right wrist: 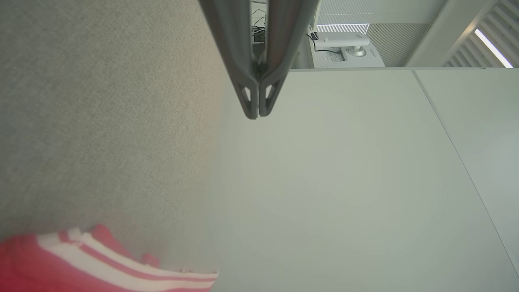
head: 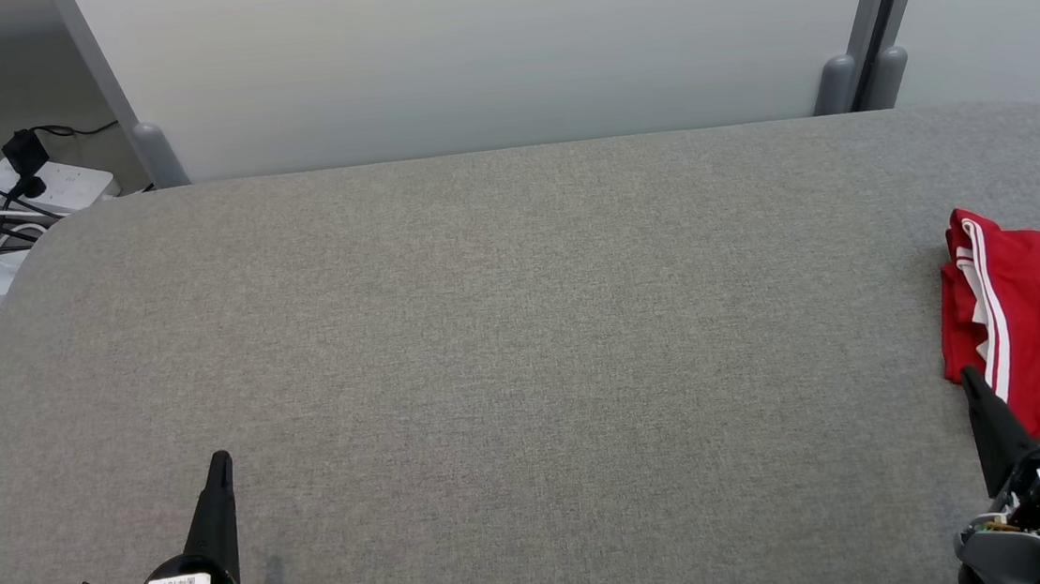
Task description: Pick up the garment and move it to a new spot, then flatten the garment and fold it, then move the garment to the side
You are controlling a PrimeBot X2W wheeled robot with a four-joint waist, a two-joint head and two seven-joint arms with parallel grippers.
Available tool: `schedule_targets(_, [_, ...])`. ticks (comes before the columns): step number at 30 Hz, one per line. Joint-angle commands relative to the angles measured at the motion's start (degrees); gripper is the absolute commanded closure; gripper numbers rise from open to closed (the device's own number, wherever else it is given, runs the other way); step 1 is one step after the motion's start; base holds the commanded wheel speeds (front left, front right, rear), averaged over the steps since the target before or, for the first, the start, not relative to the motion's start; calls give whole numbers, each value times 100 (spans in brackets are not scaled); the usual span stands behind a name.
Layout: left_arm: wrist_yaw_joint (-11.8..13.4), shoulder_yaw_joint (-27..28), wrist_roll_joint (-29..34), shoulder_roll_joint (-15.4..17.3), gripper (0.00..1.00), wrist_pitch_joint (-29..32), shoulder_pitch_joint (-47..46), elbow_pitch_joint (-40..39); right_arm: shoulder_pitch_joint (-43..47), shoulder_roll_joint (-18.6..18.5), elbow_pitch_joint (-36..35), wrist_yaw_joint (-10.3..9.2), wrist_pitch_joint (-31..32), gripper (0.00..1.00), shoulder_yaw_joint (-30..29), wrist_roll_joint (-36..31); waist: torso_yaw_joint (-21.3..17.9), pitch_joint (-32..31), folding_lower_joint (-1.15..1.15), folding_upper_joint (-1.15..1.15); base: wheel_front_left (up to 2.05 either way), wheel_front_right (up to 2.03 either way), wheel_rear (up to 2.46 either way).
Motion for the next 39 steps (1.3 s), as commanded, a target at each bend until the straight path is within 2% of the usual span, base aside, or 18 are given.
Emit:
schedule_targets(1, [-44,186,-22,122,100,37,-333,-162,-95,-59,-177,26,45,100,85,64,0,0,0,0,0,0,0])
schedule_targets(39, [-44,186,-22,122,100,37,-333,-163,-95,-59,-177,26,44,100,86,64,0,0,0,0,0,0,0])
